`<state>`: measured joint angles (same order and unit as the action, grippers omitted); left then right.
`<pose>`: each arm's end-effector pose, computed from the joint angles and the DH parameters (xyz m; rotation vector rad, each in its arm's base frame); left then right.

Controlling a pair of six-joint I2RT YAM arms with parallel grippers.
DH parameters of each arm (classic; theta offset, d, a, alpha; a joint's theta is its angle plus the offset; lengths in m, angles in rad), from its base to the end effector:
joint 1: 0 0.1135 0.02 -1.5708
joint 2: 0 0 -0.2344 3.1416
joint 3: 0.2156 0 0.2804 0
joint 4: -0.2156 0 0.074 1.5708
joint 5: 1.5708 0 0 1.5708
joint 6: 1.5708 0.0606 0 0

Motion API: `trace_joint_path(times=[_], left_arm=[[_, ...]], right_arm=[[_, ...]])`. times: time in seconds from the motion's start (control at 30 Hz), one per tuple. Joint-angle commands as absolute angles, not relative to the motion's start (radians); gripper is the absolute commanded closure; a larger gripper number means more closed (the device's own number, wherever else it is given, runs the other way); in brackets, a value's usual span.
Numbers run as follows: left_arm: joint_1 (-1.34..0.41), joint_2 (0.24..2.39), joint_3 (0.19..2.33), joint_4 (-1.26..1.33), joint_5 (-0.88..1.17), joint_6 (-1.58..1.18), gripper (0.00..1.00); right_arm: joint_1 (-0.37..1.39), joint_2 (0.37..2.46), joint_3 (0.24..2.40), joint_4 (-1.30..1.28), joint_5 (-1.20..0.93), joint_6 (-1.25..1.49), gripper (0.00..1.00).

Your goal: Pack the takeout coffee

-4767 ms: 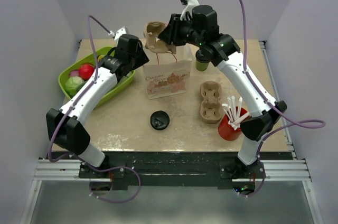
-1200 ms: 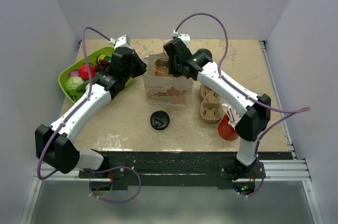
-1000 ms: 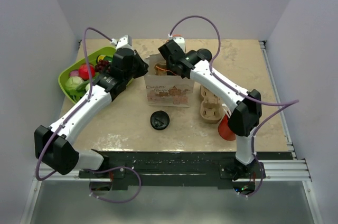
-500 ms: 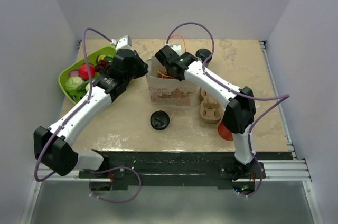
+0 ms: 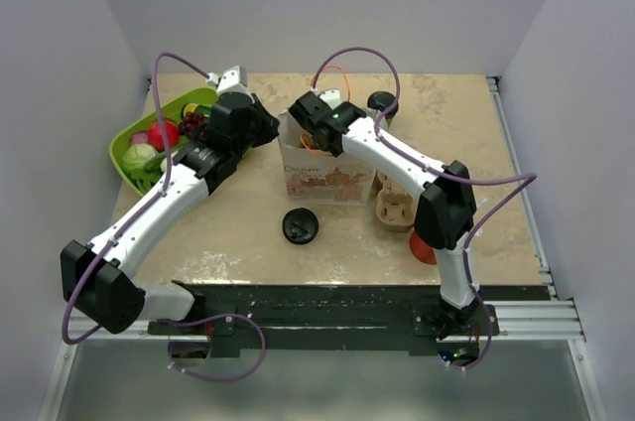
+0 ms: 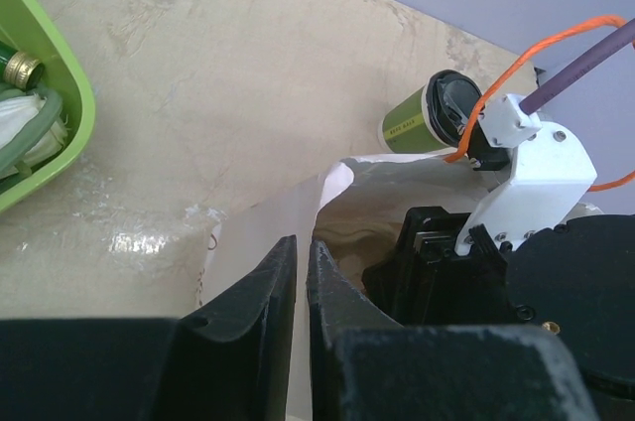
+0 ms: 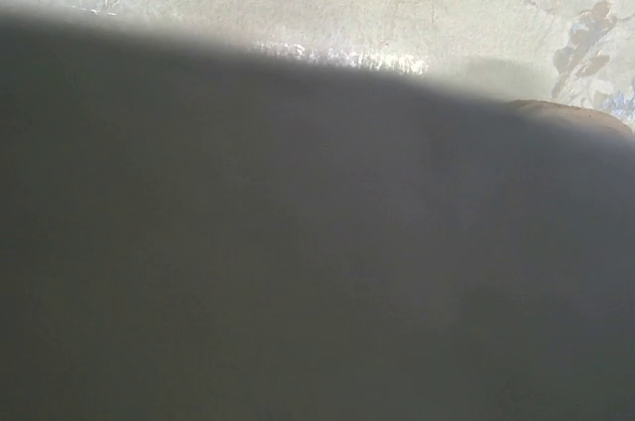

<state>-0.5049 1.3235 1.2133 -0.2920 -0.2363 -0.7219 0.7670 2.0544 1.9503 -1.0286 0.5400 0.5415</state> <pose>0.3252 -0.1636 0.3182 -0.3725 1.9704 -0.5670 0.3536 0.2976 0.2381 -0.1265 2.4684 -0.2076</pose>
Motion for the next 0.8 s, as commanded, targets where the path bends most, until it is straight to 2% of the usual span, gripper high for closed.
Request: trace_joint_path(times=[0.0,0.03,0.13,0.37,0.47,0.5,0.77], left_arm=[[-0.512,1.293,1.215,-0.242,-0.256,-0.713,0.86],[-0.512,1.292,1.215,-0.244,-0.258,-0.713,0.86],[-0.511,1.293,1.215,-0.244,-0.256,-0.713,0.86],[-0.512,1.296,1.219,-0.262,-0.267,-0.716,0.88],[-0.514,1.298,1.219,-0.264,-0.262,-0.716,0.88],[-0.512,1.298,1.218,-0.264,-0.261,-0.716,0.88],[-0.512,1.304,1.218,-0.268,-0.256,-0.716,0.88]], right_arm=[[0.772,2.051,1.945,-1.054,0.584,0.557,0.66],[0.772,2.052,1.947,-1.055,0.586,0.558,0.61],[0.77,2.04,1.951,-1.054,0.592,0.557,0.53],[0.77,1.982,1.953,-1.023,0.588,0.555,0.45],[0.77,1.954,1.947,-1.005,0.581,0.558,0.37],[0.77,1.945,1.944,-0.997,0.569,0.557,0.31],[0.772,1.794,1.916,-0.887,0.503,0.5,0.28]])
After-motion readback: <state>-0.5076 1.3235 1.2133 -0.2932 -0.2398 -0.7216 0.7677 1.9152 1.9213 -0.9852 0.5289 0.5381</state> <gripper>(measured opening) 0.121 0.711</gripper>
